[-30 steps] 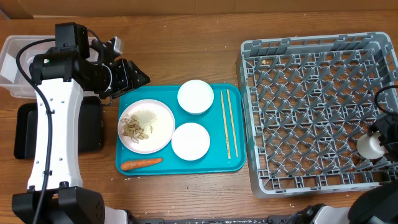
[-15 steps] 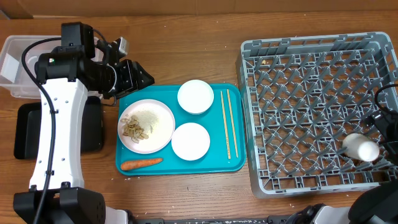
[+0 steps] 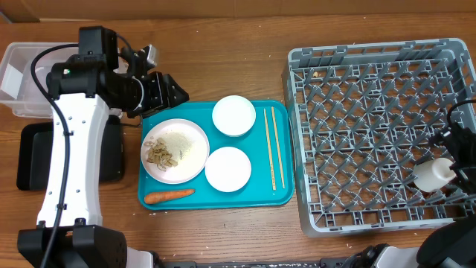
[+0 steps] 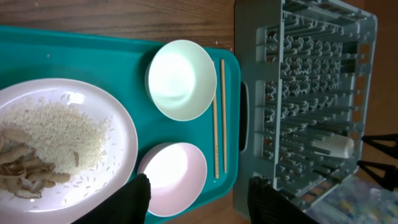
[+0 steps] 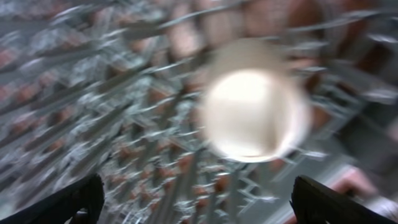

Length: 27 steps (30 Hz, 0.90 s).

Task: Sort waste into correct bins and load items into the dishwasher
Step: 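Reach the right gripper to the pink bowl and grasp its rim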

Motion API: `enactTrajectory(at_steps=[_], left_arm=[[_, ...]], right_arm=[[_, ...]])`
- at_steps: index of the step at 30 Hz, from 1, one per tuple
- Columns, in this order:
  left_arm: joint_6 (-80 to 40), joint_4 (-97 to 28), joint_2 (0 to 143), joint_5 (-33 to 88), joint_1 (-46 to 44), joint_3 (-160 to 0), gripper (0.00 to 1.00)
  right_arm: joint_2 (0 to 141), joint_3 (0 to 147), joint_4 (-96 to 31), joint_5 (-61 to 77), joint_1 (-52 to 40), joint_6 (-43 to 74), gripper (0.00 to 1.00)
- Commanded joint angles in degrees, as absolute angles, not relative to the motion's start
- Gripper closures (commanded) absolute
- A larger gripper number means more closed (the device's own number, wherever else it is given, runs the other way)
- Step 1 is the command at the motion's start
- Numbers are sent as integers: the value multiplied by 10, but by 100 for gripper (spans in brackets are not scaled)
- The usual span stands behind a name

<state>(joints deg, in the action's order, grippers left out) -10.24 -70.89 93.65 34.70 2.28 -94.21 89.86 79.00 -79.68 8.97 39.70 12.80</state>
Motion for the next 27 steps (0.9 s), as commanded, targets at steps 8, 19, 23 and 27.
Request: enactTrajectory(at_steps=[8,19,23,27], left_arm=[[-91,-631,958,65,-158,-951,39],[-224,-721,996,-23,-160,-951,37],[-252,-752,996,-20,-106,-951,35],[-254,-773,996,-14,-32,-951,34]], right_arm=[[799,809,-771,360,272,-63,2],[805,809,-708,316,-54,-19,9],[839,809,-656,235,-180,47,9],[888,809,-616,173,-270,104,9]])
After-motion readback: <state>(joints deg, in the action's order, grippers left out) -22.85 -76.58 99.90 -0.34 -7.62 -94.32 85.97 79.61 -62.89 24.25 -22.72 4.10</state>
